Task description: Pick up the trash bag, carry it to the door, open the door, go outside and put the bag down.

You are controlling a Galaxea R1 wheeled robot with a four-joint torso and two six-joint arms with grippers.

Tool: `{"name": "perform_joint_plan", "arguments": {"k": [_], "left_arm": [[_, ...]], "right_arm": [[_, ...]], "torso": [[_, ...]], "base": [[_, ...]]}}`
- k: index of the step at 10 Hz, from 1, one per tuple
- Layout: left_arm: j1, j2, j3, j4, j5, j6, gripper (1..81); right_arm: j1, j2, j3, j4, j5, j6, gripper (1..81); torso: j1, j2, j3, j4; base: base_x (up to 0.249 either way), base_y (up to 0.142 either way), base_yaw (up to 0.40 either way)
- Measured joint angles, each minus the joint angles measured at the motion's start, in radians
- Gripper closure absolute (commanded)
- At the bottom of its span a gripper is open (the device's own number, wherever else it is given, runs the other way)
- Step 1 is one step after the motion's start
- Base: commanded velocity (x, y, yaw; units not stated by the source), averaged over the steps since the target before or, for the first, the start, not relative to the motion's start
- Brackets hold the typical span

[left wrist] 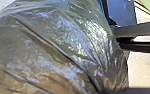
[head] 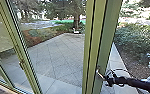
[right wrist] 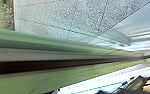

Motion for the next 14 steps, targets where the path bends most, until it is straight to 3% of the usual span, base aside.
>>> {"name": "perform_joint_plan", "arguments": {"k": [3,5,9,12,14], "left_arm": [[0.0,0.0,0.0,-0.001,0.0,0.0,81.1],[0.0,0.0,0.0,-0.005,0.0,0.0,81.1],[0.0,0.0,0.0,-0.013,-0.001,0.0,81.1],[0.0,0.002,0.0,-0.015,-0.001,0.0,81.1],[0.001,0.008,0.0,-0.015,-0.002,0.0,81.1]], "right_arm": [[0.052,-0.005,0.001,-0.101,-0.123,-0.038,1.0],[0.083,-0.003,-0.018,-0.119,-0.174,-0.027,1.0],[0.167,-0.023,-0.051,-0.141,-0.189,0.016,1.0],[0.254,-0.092,-0.046,-0.156,-0.193,0.053,1.0],[0.328,-0.156,-0.011,-0.263,-0.225,0.058,1.0]], "torso": [[0.0,0.0,-0.001,0.0],[0.0,0.001,-0.002,0.0],[0.0,0.002,-0.003,0.0],[0.001,0.002,-0.003,0.0],[0.001,0.002,-0.003,0.0]], "base": [[0.0,0.0,0.0],[0.0,0.0,0.0],[0.0,0.0,0.0],[0.0,0.0,0.0],[0.0,0.0,0.0]]}}
